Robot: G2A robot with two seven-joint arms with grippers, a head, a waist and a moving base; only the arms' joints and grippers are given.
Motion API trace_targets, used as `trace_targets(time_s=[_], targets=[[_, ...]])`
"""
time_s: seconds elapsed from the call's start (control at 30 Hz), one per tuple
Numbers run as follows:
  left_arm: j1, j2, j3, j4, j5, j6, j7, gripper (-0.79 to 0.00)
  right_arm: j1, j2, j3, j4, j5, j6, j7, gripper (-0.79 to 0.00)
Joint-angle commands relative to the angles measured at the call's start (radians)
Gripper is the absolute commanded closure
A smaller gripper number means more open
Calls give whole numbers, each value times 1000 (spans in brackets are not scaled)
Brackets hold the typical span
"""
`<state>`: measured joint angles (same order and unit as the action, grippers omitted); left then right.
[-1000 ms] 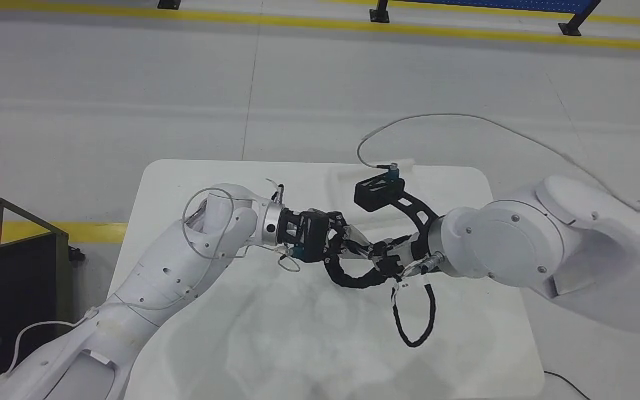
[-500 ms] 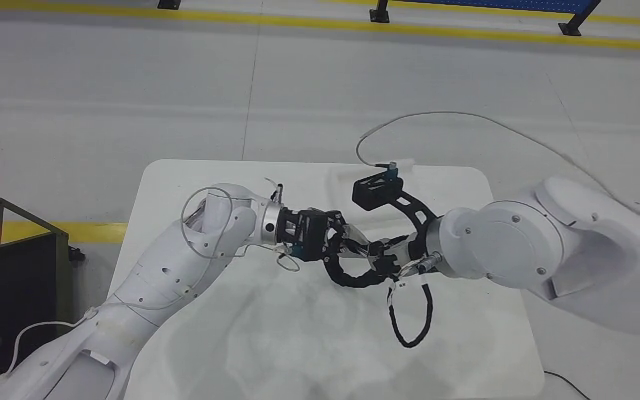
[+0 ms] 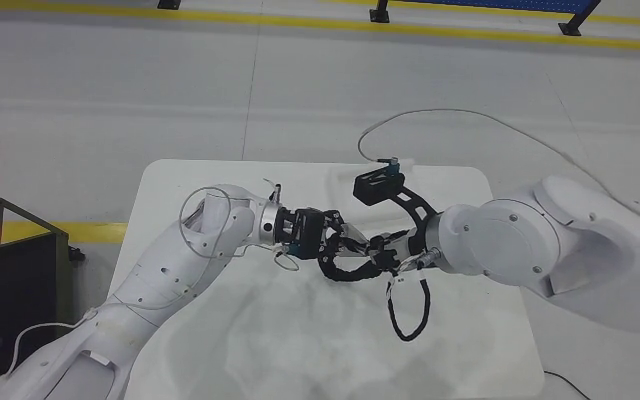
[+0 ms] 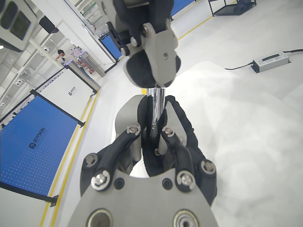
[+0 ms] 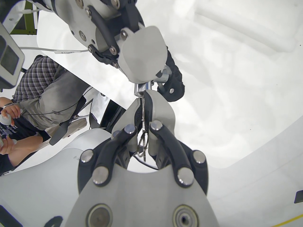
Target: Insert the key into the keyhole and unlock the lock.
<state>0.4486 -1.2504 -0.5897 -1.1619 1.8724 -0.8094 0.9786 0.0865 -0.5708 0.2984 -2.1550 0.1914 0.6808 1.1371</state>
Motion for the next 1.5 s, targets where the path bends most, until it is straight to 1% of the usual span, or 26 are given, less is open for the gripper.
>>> trace_targets(time_s=[0.0,0.17,0.3,0.43,0.6,0.73,0.83,0.9,0.97,1.07,1.17,1.33,1.47], targets=[[4,1,-3,17,-12,-12,-10,0,-6,1,6,3,2,-7,-4,0],[11,2,-20,45,-67,-62,-47,0,-36,14,36,13,13,-48,-42,0],[22,7,-42,50,-106,-84,-81,0,-77,38,68,31,31,-90,-87,0],[36,14,-70,42,-150,-115,-123,0,-143,69,100,71,72,-141,-149,0],[57,20,-85,12,-217,-203,-199,0,-238,104,133,152,161,-215,-219,-3],[62,23,-70,-11,-253,-203,-242,0,-308,120,164,200,267,-289,-304,0],[60,27,-62,-9,-280,-203,-266,0,-367,134,186,226,333,-356,-364,0],[58,29,-57,-9,-298,-203,-277,0,-397,141,197,240,356,-387,-384,-40],[57,31,-48,-13,-309,-203,-286,0,-418,146,207,249,373,-409,-398,-83],[49,33,-32,-20,-327,-203,-302,0,-448,151,224,261,396,-445,-413,-123],[41,35,-19,-22,-342,-203,-313,0,-470,151,236,271,405,-463,-416,-142],[31,42,-13,-11,-360,-203,-328,0,-493,145,249,297,381,-464,-411,-111],[31,52,-40,9,-375,-203,-341,0,-500,140,258,305,324,-465,-392,-111]])
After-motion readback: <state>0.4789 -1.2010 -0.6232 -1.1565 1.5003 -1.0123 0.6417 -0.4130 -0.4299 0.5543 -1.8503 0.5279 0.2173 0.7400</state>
